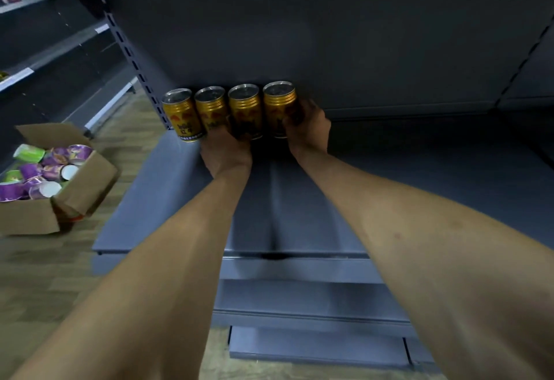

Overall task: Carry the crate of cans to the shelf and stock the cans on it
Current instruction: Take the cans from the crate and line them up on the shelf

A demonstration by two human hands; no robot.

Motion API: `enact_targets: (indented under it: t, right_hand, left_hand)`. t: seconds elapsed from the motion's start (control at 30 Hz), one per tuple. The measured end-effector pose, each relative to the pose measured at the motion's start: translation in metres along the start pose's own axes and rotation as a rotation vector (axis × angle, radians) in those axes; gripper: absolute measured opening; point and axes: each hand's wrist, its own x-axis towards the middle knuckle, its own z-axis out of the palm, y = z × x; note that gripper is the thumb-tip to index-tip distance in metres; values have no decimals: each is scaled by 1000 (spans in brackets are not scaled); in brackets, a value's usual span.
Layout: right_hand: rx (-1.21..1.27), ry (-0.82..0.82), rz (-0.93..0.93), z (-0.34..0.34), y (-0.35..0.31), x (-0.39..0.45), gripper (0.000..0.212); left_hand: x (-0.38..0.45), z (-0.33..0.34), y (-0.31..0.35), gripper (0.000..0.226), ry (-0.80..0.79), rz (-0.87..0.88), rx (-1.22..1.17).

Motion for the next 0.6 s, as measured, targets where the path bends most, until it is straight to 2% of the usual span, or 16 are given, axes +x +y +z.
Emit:
enact_targets:
  t: [0.13, 0.37, 0.5, 0.6]
  right_hand:
    - [-5, -2, -1, 2, 0, 0, 26]
    - [-76, -53, 91, -4, -10, -15, 27]
    - [-160, -27, 90, -29, -13, -37, 29]
    - [-85, 0, 178, -51, -15, -56, 26]
  left_hand:
    - [9, -6, -1, 32, -20, -4, 8]
    - [-10, -14, -3, 22, 63, 87, 62]
    - [-30, -20, 3, 21, -13, 169, 122]
    - [-47, -32, 6, 20, -49, 212, 106]
